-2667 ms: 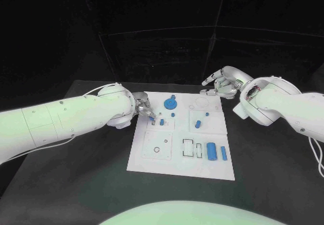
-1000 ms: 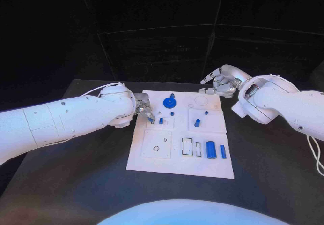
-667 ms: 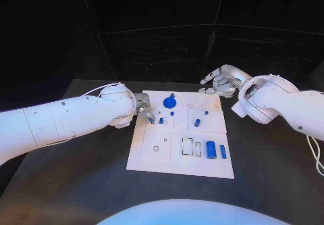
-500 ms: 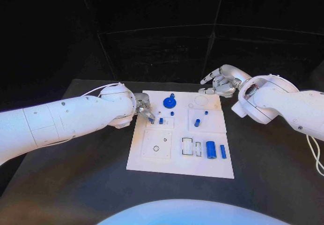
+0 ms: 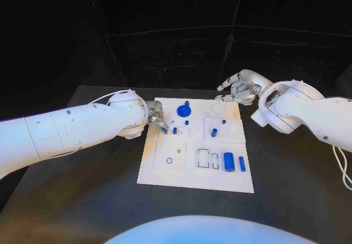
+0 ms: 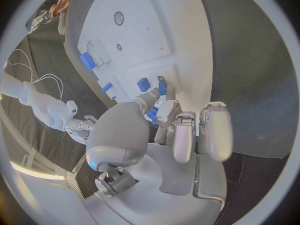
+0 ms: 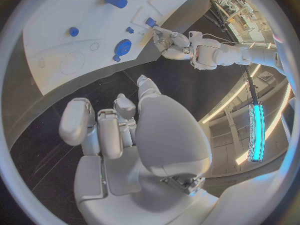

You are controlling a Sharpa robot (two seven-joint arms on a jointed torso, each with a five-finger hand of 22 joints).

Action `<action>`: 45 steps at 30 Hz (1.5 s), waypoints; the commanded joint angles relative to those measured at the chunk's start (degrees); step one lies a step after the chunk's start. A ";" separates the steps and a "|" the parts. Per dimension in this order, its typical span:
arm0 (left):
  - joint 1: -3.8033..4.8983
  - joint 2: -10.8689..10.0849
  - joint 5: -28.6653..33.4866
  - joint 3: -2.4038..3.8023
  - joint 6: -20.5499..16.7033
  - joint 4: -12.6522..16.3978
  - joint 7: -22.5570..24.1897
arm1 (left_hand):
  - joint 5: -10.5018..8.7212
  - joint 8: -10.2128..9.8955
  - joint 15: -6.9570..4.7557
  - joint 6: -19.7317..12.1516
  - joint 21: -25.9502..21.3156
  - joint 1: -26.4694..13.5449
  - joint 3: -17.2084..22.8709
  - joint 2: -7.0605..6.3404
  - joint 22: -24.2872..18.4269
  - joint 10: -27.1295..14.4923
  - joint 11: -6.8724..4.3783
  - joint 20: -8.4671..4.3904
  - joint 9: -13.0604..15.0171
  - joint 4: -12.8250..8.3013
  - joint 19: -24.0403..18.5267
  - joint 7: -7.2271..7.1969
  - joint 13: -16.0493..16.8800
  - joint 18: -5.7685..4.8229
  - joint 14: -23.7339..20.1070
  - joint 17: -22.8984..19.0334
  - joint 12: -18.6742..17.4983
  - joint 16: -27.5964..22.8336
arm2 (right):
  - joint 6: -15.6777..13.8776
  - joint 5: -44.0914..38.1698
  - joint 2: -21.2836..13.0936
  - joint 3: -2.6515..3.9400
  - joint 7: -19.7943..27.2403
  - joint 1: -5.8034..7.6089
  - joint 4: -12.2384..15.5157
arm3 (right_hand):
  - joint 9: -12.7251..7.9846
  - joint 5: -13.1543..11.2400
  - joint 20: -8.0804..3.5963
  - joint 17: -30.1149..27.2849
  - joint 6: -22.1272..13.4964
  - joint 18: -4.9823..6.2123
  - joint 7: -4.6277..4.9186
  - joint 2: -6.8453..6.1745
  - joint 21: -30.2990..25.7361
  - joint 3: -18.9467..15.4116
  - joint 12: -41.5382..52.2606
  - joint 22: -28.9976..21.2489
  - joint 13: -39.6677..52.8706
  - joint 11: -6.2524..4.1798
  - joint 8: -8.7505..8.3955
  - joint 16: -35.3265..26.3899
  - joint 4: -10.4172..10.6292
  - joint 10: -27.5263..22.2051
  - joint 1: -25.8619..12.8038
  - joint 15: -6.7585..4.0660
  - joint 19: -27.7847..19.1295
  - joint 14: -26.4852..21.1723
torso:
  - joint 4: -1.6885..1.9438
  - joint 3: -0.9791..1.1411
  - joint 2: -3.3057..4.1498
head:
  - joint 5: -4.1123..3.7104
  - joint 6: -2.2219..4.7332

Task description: Assemble the parts on the task board

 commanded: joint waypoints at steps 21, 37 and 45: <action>-0.05 0.03 0.60 -0.05 3.09 0.07 -0.22 | 0.21 0.51 -0.13 -0.03 -0.14 -0.20 4.82 0.24 2.62 0.35 0.03 -0.10 0.19 -4.43 0.81 -0.37 -0.18 -0.37 6.06 15.09 -0.09 0.18 | 0.40 -0.16 0.14 0.03 0.50 0.10 -0.07 | -0.07 0.31 -0.02 2.33 -0.40 0.40 -0.17 0.55 -0.24 -0.32 0.20 -0.05 -0.02 0.13 0.32 -0.29 0.05 -0.19 0.14 -0.36 -0.21 3.21 | 0.04 -0.01 -0.01 | -0.08 -0.36; -0.07 0.18 1.42 -0.05 3.79 -0.10 -0.09 | 0.21 0.66 -0.15 0.00 -0.16 -0.47 5.05 0.13 2.62 0.37 0.01 -0.11 0.28 -4.29 0.81 -0.41 -0.26 -0.37 6.06 15.09 -0.14 0.18 | 0.37 -0.16 0.18 0.03 0.62 0.10 -0.07 | -0.07 0.34 -0.02 2.33 -0.42 0.41 -0.17 0.58 -0.26 -0.39 0.19 -0.08 -0.06 0.13 0.35 -0.29 0.04 -0.21 0.24 -0.36 -0.22 3.21 | 0.04 0.01 0.01 | -0.04 -0.36; -0.07 0.59 2.91 -0.06 3.67 -0.90 -0.22 | 0.14 1.18 -0.18 0.02 -0.28 -2.79 5.20 -0.17 2.57 0.47 -0.01 -0.15 0.58 -2.61 0.80 -0.49 -0.21 -0.36 6.06 15.09 0.00 0.18 | 0.17 -0.14 0.22 0.03 0.79 0.10 -0.08 | -0.07 0.34 -0.02 2.33 -0.42 0.41 -0.17 0.58 -0.25 -0.40 0.20 -0.06 -0.05 0.13 0.35 -0.29 0.04 -0.21 0.25 -0.36 -0.21 3.21 | 0.01 0.00 0.01 | -0.06 -0.40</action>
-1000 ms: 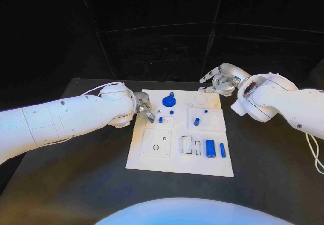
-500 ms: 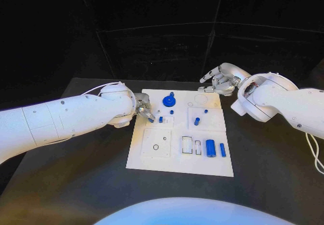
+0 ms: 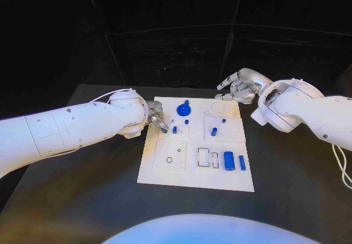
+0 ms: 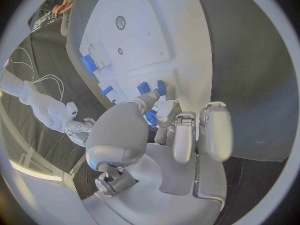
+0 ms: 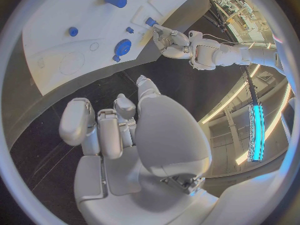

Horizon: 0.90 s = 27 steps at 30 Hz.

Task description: Assemble the parts on the task board

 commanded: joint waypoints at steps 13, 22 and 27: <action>-0.08 0.93 2.05 -0.30 0.88 -1.36 -0.97 | 0.10 2.16 -0.70 1.91 -0.07 -6.69 -2.38 -2.51 2.98 0.67 -0.52 -0.56 0.93 1.36 1.02 -1.42 0.43 -0.43 6.06 15.09 0.69 0.18 | 0.00 -0.13 0.08 0.03 0.60 0.11 0.04 | -0.07 0.35 -0.02 2.34 -0.42 0.40 -0.17 0.39 -0.24 -0.44 0.24 -0.04 -0.03 0.13 0.38 -0.30 0.05 -0.19 0.06 -0.37 -0.19 3.21 | -0.02 -0.03 0.02 | -0.10 -0.15; -0.08 1.18 2.07 -0.34 0.21 -1.74 -1.64 | 0.11 3.89 -1.11 2.30 0.07 -8.84 -7.81 -3.36 3.27 0.83 -0.92 -0.97 1.87 3.42 1.17 -1.87 0.79 -0.49 6.06 15.09 1.18 0.18 | 0.13 -0.13 0.08 0.03 0.58 0.11 0.02 | -0.07 0.35 -0.03 2.49 -0.41 0.38 -0.17 0.40 -0.18 -0.46 0.35 0.07 0.08 0.13 0.38 -0.21 0.06 -0.12 0.06 -0.37 -0.14 3.25 | -0.02 -0.01 0.02 | -0.16 -0.20; -0.08 1.24 2.07 -0.35 -0.18 -2.05 -1.75 | 0.11 4.32 -1.19 2.18 0.02 -8.95 -9.25 -3.27 3.26 0.78 -0.98 -1.07 2.10 3.86 1.18 -1.93 0.78 -0.49 6.06 15.09 1.19 0.18 | 0.10 -0.13 0.10 0.03 0.59 0.11 0.00 | -0.07 0.35 -0.03 2.42 -0.41 0.39 -0.17 0.41 -0.22 -0.49 0.26 0.00 -0.02 0.13 0.40 -0.26 0.09 -0.18 0.05 -0.37 -0.17 3.23 | -0.03 0.01 -0.01 | -0.17 -0.18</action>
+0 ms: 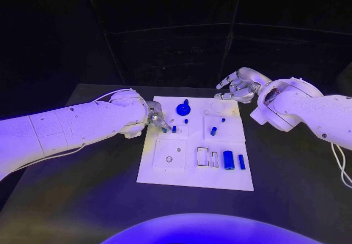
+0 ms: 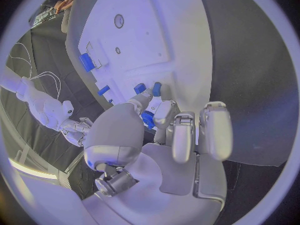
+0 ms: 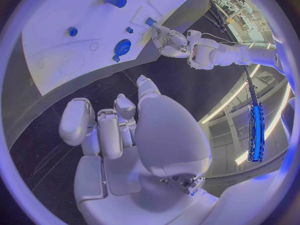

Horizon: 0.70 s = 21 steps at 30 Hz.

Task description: Assemble the parts on the task board

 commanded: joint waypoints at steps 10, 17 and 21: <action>0.06 -0.57 1.02 0.03 -4.69 -0.06 1.89 | 0.06 1.13 -0.44 -0.44 -0.22 -2.66 -7.12 -1.04 3.15 -0.12 -0.49 -0.43 0.41 2.72 1.17 -0.38 -0.16 -0.45 6.05 15.09 0.22 0.18 | 0.08 -0.13 0.06 0.02 0.53 0.11 -0.06 | -0.06 0.35 -0.03 2.39 -0.41 0.39 -0.16 0.42 -0.21 -0.35 0.27 0.01 -0.02 0.14 0.40 -0.28 -0.06 -0.18 0.02 -0.37 -0.17 3.23 | 0.00 -0.05 0.01 | -0.20 0.15; 0.07 -1.34 5.50 0.07 -13.75 0.03 8.28 | 0.02 -0.79 0.41 -4.47 -4.09 -1.83 -12.19 -0.87 -0.71 -7.42 0.80 0.17 -0.69 4.99 -0.68 1.06 -10.26 0.45 6.05 15.09 -9.68 0.18 | 0.07 -0.13 0.05 0.02 0.53 0.10 -0.10 | -0.07 0.33 -0.03 2.36 -0.42 0.39 -0.15 0.44 -0.23 -0.45 0.24 -0.03 -0.08 0.15 0.42 -0.30 0.03 -0.21 -0.07 -0.36 -0.18 3.22 | 0.04 0.00 -0.04 | -0.34 0.22; 0.08 -1.63 9.27 0.07 -17.84 -0.06 12.56 | 0.06 -3.54 2.27 -8.51 -9.86 2.08 -15.28 0.53 -6.22 -17.05 2.88 1.67 -3.03 5.91 -3.47 3.37 -21.11 1.68 5.27 13.08 -21.06 -1.50 | 0.09 -0.13 0.03 0.02 0.49 0.10 -0.11 | -0.07 0.33 -0.03 2.36 -0.42 0.39 -0.15 0.44 -0.23 -0.45 0.24 -0.03 -0.08 0.15 0.42 -0.30 0.03 -0.21 -0.07 -0.36 -0.18 3.22 | 0.03 0.01 -0.03 | -0.33 0.27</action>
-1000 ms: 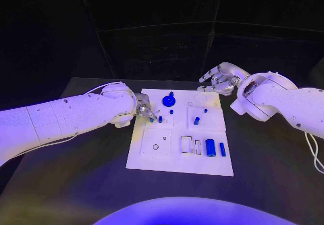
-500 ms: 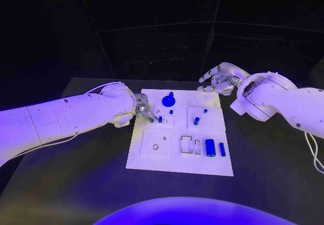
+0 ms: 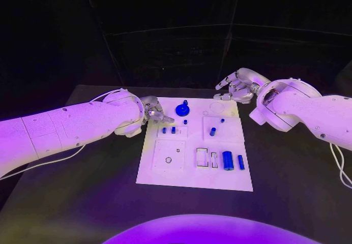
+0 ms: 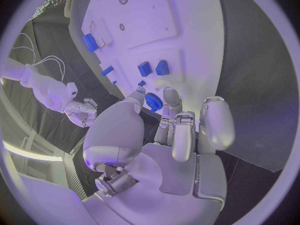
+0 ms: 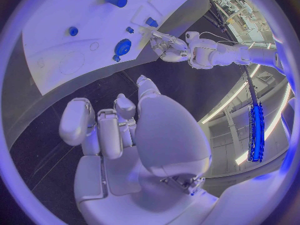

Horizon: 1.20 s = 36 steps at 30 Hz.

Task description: Assemble the parts on the task board

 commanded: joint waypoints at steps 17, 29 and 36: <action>0.13 4.00 1.63 -1.59 -10.16 -4.64 31.48 | 0.12 -13.59 4.76 -2.17 -36.72 24.21 5.08 1.25 -31.80 -13.52 5.43 4.69 -17.24 -10.11 -17.68 3.71 -24.83 6.37 -18.20 -27.79 -24.65 -40.92 | 0.11 -0.13 0.16 0.03 0.41 0.10 -0.06 | -0.06 0.47 -0.02 2.23 -0.40 0.40 -0.17 0.61 -0.24 -0.56 0.23 -0.04 -0.13 0.14 0.31 -0.37 0.15 -0.24 -0.06 -0.36 -0.18 3.20 | -0.10 -0.03 0.05 | -0.75 1.01; 0.12 8.94 -15.07 -2.69 -4.19 -9.80 30.59 | 0.05 -18.26 3.49 3.42 -17.07 22.28 4.72 -2.05 -15.37 -9.02 4.35 3.51 -23.10 -9.93 -4.01 2.68 -33.61 3.57 -1.81 -6.97 -31.22 -15.90 | 0.23 -0.13 0.58 0.03 0.52 0.10 -0.20 | -0.05 0.64 -0.03 2.27 -0.37 0.39 -0.19 0.75 -0.22 -0.56 0.28 0.00 -0.10 0.12 0.37 -0.36 0.13 -0.21 0.11 -0.37 -0.16 3.21 | -0.02 -0.01 0.09 | -0.95 1.20; 0.09 10.99 -18.78 -2.81 -2.65 -11.87 28.65 | 0.06 -19.38 2.86 4.95 -11.87 22.24 4.28 -2.25 -10.64 -7.36 3.93 2.81 -24.49 -9.71 -1.23 2.45 -35.50 2.67 0.19 -5.08 -32.75 -13.45 | 0.28 -0.13 0.76 0.03 0.59 0.10 -0.21 | -0.05 0.69 -0.03 2.25 -0.36 0.40 -0.20 0.79 -0.25 -0.55 0.28 -0.06 -0.11 0.11 0.39 -0.38 0.11 -0.22 0.20 -0.38 -0.18 3.20 | -0.21 0.05 0.09 | -1.08 1.28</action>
